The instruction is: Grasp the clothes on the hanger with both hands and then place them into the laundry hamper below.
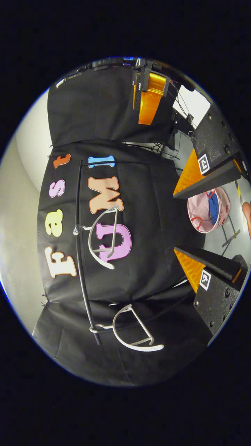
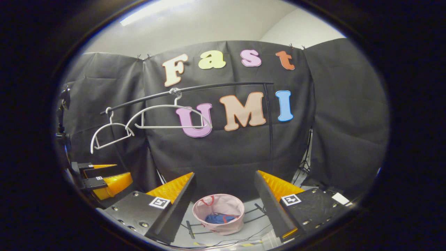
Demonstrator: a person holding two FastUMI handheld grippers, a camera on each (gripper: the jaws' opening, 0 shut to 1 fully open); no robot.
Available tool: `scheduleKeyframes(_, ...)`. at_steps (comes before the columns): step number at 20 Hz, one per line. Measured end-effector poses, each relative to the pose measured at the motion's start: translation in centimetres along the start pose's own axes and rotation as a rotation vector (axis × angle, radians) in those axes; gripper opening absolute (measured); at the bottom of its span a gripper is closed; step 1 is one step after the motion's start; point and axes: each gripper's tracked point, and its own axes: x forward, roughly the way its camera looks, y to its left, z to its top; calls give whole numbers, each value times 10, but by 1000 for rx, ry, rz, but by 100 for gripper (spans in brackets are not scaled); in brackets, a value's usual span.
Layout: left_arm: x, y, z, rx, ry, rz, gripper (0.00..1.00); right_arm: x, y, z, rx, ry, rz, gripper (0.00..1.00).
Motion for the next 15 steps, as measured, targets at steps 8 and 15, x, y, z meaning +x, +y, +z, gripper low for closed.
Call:
scheduleKeyframes(8,18,-17,8,-9,-13,-50,84,-8,-15,-3,-19,8,-14,100)
scheduleKeyframes(15,35,-24,16,-17,-2,-37,84,2,-33,10,-46,-28,0,100)
